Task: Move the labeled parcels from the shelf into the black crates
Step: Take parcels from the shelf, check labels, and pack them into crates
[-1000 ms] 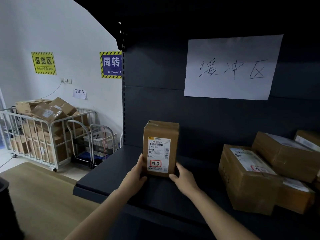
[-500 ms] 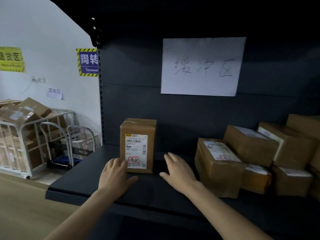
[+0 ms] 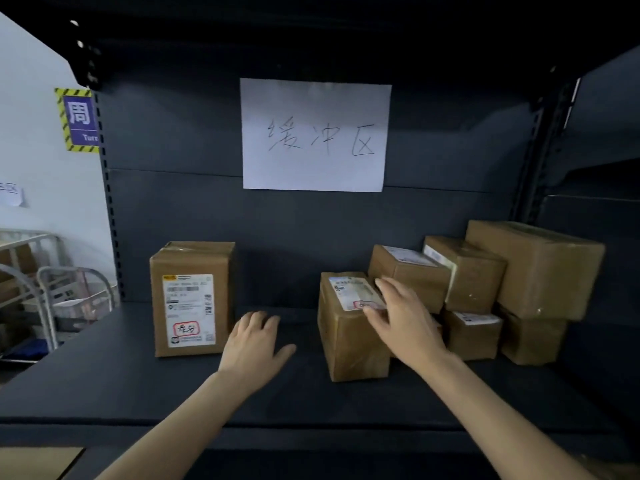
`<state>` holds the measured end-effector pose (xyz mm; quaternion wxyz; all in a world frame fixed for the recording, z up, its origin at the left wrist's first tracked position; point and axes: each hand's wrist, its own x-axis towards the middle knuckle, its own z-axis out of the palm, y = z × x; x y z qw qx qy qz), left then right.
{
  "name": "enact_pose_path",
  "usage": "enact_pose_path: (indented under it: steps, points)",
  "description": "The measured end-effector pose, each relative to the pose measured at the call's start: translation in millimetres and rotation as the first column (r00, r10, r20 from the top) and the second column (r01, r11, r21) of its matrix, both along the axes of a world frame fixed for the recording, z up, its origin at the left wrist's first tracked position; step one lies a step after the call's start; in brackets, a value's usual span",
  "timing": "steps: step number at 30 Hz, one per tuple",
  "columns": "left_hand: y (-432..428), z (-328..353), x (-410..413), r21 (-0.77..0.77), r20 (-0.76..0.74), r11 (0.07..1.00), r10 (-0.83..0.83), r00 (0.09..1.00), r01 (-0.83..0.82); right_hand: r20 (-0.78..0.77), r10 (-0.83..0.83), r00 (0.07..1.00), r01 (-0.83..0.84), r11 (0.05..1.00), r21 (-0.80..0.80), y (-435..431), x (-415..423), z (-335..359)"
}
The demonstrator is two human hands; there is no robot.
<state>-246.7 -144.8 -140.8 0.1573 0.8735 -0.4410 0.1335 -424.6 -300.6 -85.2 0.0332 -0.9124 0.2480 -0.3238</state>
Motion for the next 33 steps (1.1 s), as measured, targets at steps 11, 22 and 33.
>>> enact_pose_path:
  steps: [11, 22, 33]
  points:
    - [-63, 23, -42, -0.318, -0.704, 0.947, -0.260, 0.661, 0.034, 0.080, -0.025, 0.997, -0.014, 0.888, 0.459, -37, -18, -32]
    - [-35, 20, -18, -0.542, -0.729, 0.840, -0.454, 0.512, -0.028, 0.224, 0.149, 0.963, -0.248, 0.809, 0.533, -2, 36, -33]
    - [4, -29, 17, -0.355, -0.517, 0.934, -0.162, 0.840, -0.039, 0.162, 0.271, 0.949, -0.311, 0.712, 0.630, 31, 85, -80]
